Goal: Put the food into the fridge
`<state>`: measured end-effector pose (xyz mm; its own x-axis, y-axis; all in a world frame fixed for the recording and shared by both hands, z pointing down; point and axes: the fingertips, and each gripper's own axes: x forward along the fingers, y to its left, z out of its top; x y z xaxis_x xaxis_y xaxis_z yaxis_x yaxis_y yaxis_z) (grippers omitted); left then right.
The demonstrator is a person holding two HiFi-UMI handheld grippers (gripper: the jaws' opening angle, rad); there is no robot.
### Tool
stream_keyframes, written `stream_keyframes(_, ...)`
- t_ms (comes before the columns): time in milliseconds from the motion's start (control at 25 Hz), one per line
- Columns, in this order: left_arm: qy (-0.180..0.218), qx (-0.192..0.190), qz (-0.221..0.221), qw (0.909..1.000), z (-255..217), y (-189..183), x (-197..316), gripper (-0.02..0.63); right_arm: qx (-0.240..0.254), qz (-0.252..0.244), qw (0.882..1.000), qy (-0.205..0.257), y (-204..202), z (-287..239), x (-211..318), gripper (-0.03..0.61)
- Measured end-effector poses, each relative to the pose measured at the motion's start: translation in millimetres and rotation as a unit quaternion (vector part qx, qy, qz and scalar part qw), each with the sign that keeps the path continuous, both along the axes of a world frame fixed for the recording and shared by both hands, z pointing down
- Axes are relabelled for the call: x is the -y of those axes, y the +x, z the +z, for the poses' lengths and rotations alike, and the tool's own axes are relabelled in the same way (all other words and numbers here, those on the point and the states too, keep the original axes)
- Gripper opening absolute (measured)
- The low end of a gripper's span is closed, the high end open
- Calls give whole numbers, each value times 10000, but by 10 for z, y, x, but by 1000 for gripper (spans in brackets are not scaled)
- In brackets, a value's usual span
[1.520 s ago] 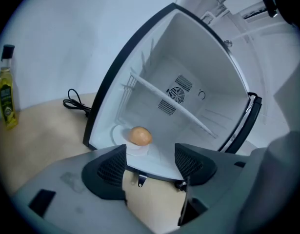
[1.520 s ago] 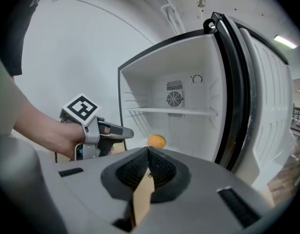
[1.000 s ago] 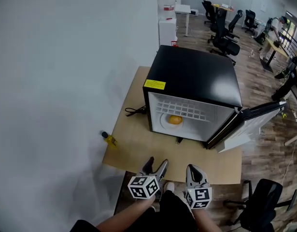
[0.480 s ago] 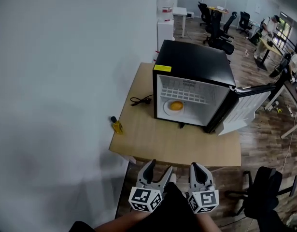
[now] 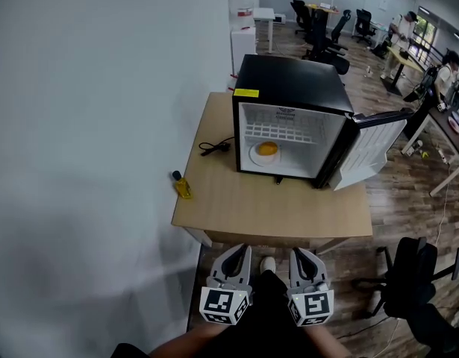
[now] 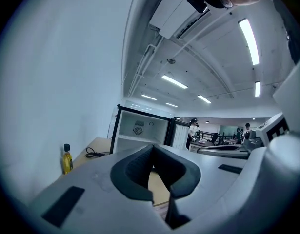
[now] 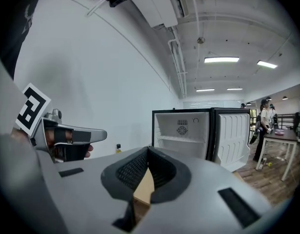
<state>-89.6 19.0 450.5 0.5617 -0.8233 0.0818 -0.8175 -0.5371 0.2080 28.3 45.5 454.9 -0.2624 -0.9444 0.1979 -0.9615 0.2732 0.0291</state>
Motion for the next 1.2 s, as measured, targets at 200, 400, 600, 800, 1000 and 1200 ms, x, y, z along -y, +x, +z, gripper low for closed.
stream_keyframes(200, 116, 92, 27, 9999, 8, -83, -31, 14, -113, -119, 9999, 30, -194, 24, -34, 60)
stream_keyframes(400, 35, 82, 37, 10000, 48, -112, -43, 14, -119, -115, 9999, 27, -215, 4, -1, 60)
stream_keyframes(600, -79, 31, 2, 10000, 98, -128, -37, 14, -109, -140, 9998, 23, -222, 8, 33, 60)
stream_keyframes(800, -101, 64, -39, 9999, 109, -126, -4, 14, -115, -205, 9997, 9, -215, 10, 57, 60)
stream_keyframes(1000, 20, 185, 40, 9998, 68, -13, -7, 14, -139, -154, 9998, 10, -119, -15, 80, 60)
stream_keyframes(1200, -5, 143, 37, 9999, 49, 63, 20, 14, -134, -144, 9998, -7, -22, -47, 96, 60)
